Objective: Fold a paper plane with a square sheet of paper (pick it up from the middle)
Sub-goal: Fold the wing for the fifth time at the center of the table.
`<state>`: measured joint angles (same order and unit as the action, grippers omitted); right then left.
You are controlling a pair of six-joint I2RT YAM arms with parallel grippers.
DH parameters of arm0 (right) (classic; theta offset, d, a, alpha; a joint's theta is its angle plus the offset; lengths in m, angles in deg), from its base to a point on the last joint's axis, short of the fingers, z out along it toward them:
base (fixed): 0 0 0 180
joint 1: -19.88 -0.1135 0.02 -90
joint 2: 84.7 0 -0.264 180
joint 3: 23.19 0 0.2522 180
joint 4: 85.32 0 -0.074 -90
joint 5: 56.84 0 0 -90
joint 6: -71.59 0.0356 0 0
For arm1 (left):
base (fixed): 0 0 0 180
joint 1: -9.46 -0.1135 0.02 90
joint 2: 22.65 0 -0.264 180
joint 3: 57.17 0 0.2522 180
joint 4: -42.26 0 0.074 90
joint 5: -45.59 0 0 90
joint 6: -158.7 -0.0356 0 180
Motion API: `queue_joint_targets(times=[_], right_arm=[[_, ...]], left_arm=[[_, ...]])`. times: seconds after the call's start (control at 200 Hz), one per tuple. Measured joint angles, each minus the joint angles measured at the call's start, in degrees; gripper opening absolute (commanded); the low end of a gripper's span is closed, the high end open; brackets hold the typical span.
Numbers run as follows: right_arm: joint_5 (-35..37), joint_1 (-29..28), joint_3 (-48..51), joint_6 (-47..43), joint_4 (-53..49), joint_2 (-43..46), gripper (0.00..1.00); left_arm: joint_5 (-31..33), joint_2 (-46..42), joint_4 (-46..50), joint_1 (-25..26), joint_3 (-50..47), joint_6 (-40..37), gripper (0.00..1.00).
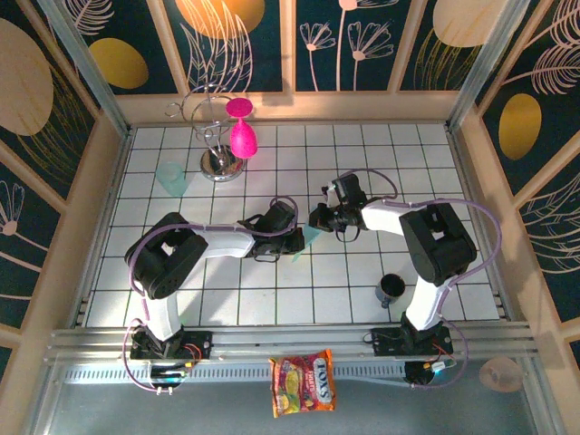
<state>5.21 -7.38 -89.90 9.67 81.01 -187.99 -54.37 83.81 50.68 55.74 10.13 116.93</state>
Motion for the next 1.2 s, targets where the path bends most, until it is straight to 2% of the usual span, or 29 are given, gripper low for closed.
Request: queue_joint_targets(times=[0.26,0.42,0.691,0.876,1.096,1.201], right_arm=[[-0.04,0.00,0.50,-0.81,0.11,-2.05,0.05],[-2.86,1.73,0.50,-0.74,1.01,-3.08,0.04],[-7.04,9.31,0.50,-0.46,4.09,-4.79,0.04],[-5.11,16.00,-0.44,-0.35,5.53,-5.38,0.05],[1.27,17.81,-1.46,-0.59,4.59,-3.96,0.09],[3.89,16.63,-0.31,-0.55,2.36,1.20,0.15]], left_arm=[[0.15,0.22,1.22,0.00,0.70,0.00,0.00],[0.20,0.24,0.74,0.00,0.39,0.48,0.00],[-0.04,-0.33,-6.47,0.00,-3.78,3.39,0.00],[-0.07,-0.44,-8.59,0.00,-4.90,4.44,0.00],[-0.07,-0.76,-4.94,0.00,-3.08,4.07,0.00],[0.09,-0.98,-1.03,-0.02,-0.79,2.84,0.15]])
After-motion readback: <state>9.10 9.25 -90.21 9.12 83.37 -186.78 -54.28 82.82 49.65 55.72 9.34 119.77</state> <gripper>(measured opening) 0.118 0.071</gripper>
